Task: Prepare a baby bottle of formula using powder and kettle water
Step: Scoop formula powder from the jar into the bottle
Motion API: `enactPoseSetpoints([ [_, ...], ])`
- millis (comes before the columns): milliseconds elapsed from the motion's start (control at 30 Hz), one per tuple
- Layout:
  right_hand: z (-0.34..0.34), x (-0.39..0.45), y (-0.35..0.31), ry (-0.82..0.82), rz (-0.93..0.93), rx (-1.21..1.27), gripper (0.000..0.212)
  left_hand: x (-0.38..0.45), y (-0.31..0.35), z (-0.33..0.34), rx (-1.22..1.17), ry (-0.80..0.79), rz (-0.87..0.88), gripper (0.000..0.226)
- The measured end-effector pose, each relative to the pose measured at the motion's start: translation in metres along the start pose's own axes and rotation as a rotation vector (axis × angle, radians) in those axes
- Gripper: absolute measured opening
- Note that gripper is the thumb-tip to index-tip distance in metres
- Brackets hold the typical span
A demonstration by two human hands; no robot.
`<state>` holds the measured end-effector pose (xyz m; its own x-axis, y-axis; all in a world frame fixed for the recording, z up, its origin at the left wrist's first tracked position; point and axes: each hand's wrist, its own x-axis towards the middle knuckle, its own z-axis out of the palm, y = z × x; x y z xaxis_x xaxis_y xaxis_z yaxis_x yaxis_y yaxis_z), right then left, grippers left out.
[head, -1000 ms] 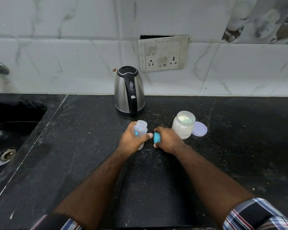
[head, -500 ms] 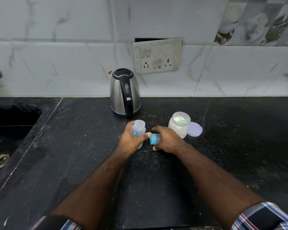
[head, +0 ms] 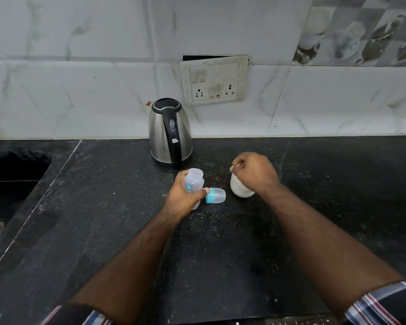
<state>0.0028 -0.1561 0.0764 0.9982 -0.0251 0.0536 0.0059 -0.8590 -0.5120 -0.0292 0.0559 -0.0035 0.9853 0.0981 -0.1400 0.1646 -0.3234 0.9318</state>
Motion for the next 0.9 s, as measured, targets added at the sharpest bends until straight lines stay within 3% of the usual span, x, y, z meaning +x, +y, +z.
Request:
enactPoseSetpoints([
  [67,-0.021,0.01,0.009,0.058,0.057,-0.099,0.018,0.0,0.0,0.002,-0.006,-0.005,0.001,0.079],
  [167,-0.037,0.02,0.022,-0.019,0.112,-0.247,0.022,0.0,0.002,0.006,-0.001,0.002,-0.004,0.078],
  [500,-0.03,0.036,0.012,-0.214,0.004,-0.534,0.026,0.004,0.005,0.016,0.024,-0.006,-0.015,0.073],
  [900,-0.036,0.043,0.011,-0.194,0.068,-0.304,0.019,-0.002,0.01,0.015,0.011,-0.028,0.03,0.064],
])
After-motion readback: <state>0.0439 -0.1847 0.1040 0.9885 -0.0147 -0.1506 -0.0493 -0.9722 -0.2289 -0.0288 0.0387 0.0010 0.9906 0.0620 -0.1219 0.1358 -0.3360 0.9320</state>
